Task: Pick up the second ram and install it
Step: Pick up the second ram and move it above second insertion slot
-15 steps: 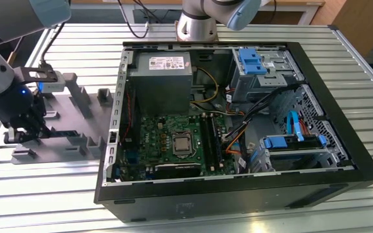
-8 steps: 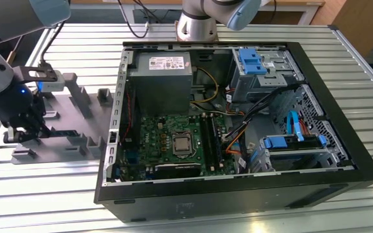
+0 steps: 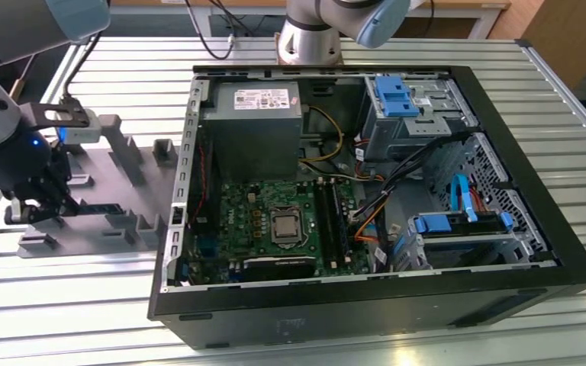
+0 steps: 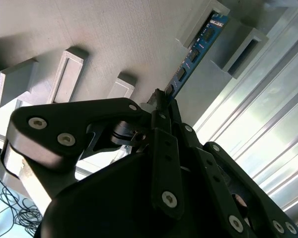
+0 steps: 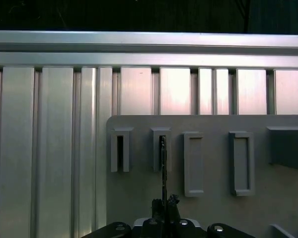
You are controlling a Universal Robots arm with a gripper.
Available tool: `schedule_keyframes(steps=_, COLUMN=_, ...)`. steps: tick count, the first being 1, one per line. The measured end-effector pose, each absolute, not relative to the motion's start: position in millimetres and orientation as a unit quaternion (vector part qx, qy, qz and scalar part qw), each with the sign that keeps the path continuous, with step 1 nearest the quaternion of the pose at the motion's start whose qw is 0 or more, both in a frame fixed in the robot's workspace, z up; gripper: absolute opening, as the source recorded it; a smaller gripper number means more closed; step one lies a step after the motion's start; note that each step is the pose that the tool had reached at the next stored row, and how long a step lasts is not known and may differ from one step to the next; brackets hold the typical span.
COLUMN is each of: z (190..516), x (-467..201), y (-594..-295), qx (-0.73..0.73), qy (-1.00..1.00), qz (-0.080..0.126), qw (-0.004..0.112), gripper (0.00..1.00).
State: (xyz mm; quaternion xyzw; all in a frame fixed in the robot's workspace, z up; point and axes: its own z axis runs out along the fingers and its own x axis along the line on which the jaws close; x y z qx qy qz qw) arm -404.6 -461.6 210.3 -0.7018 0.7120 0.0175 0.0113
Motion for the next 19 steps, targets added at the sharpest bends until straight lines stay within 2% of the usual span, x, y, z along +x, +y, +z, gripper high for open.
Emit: schedule_keyframes(steps=19, z=218.6, x=-404.6, y=-460.9, qx=-0.702, qy=0.712, qz=0.017, qw=0.011, gripper=0.14)
